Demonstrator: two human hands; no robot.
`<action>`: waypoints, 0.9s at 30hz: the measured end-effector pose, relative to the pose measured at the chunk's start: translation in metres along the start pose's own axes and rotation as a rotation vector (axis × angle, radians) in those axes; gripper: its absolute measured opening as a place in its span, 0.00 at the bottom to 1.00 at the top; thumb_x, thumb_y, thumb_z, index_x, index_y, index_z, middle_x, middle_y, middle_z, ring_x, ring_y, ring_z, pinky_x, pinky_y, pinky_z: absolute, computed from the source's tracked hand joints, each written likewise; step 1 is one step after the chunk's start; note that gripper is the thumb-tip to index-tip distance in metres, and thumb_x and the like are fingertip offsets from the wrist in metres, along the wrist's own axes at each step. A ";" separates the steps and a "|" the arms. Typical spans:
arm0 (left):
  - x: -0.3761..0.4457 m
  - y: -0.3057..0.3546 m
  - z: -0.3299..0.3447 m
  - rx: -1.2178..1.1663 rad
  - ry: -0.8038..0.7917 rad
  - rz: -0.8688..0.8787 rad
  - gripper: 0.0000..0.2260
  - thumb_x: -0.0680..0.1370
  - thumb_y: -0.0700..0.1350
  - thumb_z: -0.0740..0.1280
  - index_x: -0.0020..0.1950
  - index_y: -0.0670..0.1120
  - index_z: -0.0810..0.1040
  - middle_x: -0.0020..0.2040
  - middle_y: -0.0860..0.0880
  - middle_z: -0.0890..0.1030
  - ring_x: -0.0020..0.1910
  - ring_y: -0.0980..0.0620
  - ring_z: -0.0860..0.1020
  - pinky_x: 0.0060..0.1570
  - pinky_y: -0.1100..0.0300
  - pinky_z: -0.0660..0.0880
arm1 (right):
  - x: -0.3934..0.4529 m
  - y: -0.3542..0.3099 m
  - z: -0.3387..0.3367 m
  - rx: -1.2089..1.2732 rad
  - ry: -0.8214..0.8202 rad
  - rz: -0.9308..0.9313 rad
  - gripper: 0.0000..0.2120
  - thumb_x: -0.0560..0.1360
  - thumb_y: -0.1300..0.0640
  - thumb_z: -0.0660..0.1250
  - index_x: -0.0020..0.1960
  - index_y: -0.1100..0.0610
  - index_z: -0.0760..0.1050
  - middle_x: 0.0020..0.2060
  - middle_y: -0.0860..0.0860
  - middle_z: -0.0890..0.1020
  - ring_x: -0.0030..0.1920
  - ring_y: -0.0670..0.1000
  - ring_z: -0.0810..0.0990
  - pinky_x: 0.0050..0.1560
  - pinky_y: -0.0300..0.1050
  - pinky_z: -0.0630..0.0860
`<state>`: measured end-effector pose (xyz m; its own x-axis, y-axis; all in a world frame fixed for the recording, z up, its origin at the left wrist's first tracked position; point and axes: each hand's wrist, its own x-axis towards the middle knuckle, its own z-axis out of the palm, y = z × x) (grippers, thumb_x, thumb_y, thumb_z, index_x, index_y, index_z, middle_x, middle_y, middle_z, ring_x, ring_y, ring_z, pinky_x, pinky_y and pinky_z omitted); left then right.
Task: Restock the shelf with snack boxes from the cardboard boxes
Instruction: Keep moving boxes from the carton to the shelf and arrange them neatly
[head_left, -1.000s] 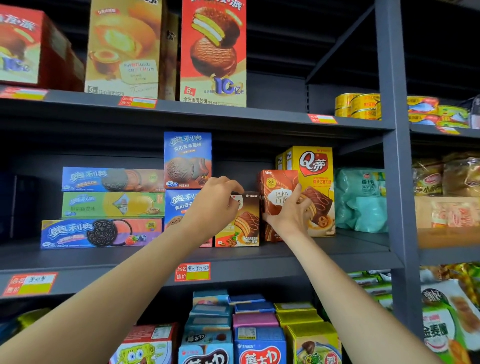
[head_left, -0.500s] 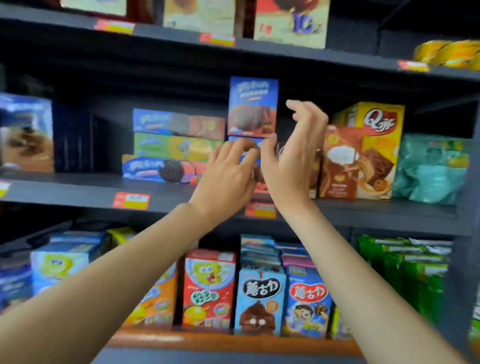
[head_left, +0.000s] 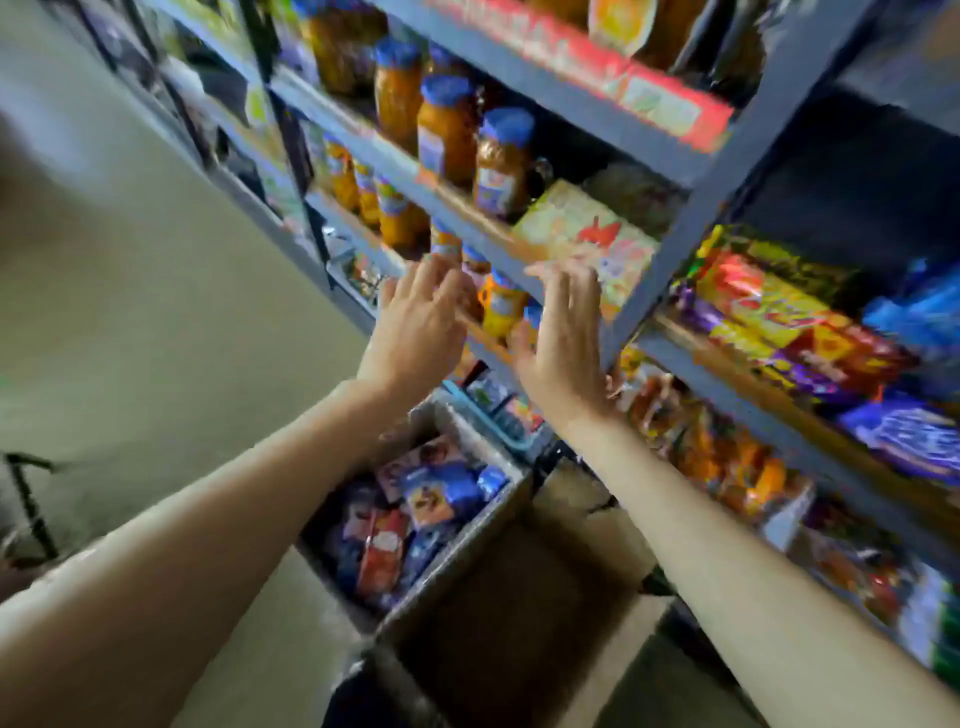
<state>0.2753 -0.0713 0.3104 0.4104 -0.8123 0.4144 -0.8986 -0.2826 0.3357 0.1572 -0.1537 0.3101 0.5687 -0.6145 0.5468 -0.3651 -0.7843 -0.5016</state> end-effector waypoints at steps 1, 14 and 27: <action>-0.025 -0.042 0.017 0.028 -0.131 -0.106 0.17 0.68 0.44 0.53 0.54 0.45 0.73 0.52 0.40 0.76 0.50 0.40 0.73 0.47 0.47 0.70 | -0.024 0.009 0.051 0.001 -0.114 0.085 0.21 0.67 0.58 0.55 0.57 0.65 0.71 0.56 0.61 0.70 0.59 0.59 0.66 0.59 0.56 0.67; -0.278 -0.304 0.276 0.016 -1.019 -0.548 0.15 0.77 0.37 0.55 0.61 0.43 0.74 0.55 0.41 0.71 0.54 0.39 0.75 0.53 0.51 0.70 | -0.342 0.104 0.452 -0.035 -1.183 0.993 0.31 0.71 0.50 0.72 0.66 0.60 0.63 0.64 0.59 0.68 0.66 0.60 0.67 0.63 0.51 0.67; -0.202 -0.243 0.294 -0.511 -1.158 -1.157 0.11 0.77 0.46 0.64 0.57 0.44 0.73 0.51 0.46 0.77 0.49 0.46 0.76 0.55 0.51 0.75 | -0.262 0.093 0.406 0.171 -0.875 1.015 0.41 0.61 0.48 0.79 0.63 0.59 0.60 0.60 0.59 0.71 0.61 0.59 0.71 0.59 0.51 0.69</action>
<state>0.3647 0.0109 -0.1037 0.2357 -0.3005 -0.9242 -0.0065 -0.9514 0.3078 0.2736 -0.0303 -0.1522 0.4076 -0.6058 -0.6833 -0.8424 0.0393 -0.5374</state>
